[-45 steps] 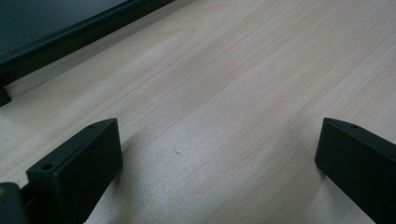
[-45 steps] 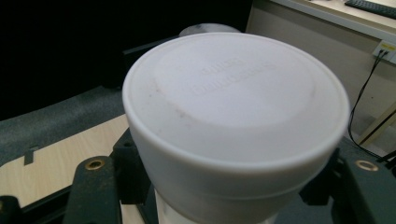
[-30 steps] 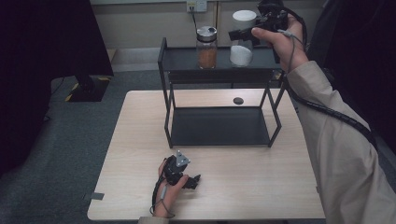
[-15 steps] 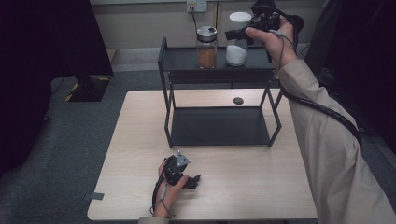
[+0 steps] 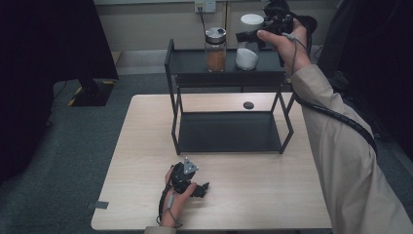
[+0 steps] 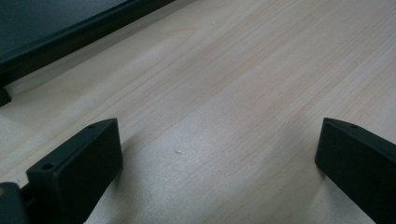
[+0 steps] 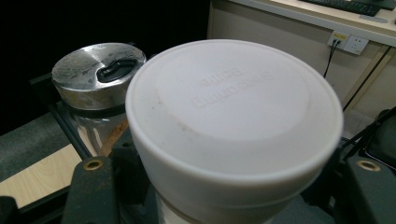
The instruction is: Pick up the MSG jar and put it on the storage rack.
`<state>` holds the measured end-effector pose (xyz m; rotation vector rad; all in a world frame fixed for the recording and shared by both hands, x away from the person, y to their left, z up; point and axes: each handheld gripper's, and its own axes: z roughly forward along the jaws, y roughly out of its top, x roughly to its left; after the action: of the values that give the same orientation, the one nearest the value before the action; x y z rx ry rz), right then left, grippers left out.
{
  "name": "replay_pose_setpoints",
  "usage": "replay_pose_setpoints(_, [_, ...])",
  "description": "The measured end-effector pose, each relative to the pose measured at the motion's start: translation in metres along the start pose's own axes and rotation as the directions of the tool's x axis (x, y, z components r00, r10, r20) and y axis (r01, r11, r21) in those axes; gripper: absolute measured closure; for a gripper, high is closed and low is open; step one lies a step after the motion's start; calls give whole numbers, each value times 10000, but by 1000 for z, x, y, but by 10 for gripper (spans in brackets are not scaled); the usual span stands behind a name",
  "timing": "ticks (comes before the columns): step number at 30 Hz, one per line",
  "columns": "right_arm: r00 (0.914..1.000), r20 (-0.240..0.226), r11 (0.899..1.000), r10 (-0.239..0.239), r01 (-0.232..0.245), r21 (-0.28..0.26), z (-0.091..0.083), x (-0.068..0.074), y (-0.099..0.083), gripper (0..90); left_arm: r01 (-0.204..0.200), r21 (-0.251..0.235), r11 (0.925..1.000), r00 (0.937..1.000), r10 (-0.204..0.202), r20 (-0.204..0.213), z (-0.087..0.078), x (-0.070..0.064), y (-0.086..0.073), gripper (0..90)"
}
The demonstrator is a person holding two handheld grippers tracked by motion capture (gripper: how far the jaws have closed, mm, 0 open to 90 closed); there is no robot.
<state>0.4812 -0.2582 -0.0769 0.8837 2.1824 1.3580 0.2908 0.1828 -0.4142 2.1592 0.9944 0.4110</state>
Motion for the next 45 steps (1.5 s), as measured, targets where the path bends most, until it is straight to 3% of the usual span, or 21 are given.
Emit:
replay_pose_setpoints(6, [9999, 82, 10000, 63, -63, -24, 0, 2, -1, 324, -1, 0, 10000, 10000, 1, 0, 0, 0, 0, 0])
replay_pose_setpoints(11, [9993, 371, 10000, 100, -99, -7, 0, 7, -2, 147, 3, -5, 10000, 10000, -3, -3, 0, 0, 0, 0])
replay_pose_setpoints(14, [9985, 378, 9992, 405, -403, -76, 1, 7, -6, 60, 2, -2, 10000, 10000, -2, -2, 0, 0, 0, 0])
replay_pose_setpoints(19, [9955, 672, 9970, 662, -634, -436, -2, 12, -15, 0, 1, 0, 10000, 10000, -1, 0, 0, 0, 0, 0])
replay_pose_setpoints(24, [9923, 848, 9952, 903, -867, -459, -3, 15, -18, 0, 2, 0, 10000, 10000, -2, 0, 0, 0, 0, 0])
replay_pose_setpoints(27, [9919, 719, 9935, 1051, -1015, -523, -4, 14, -19, 0, 3, -2, 10000, 10000, -3, -2, 0, 0, 0, 0])
replay_pose_setpoints(32, [9931, 528, 9937, 1043, -1019, -460, -6, 15, -18, 0, 9, -5, 10000, 10000, -9, 1, 0, 0, 0, 0])
replay_pose_setpoints(45, [9920, 629, 9932, 1092, -1064, -473, -8, 23, -26, 0, 3, -5, 10000, 10000, -3, 3, 0, 0, 0, 0])
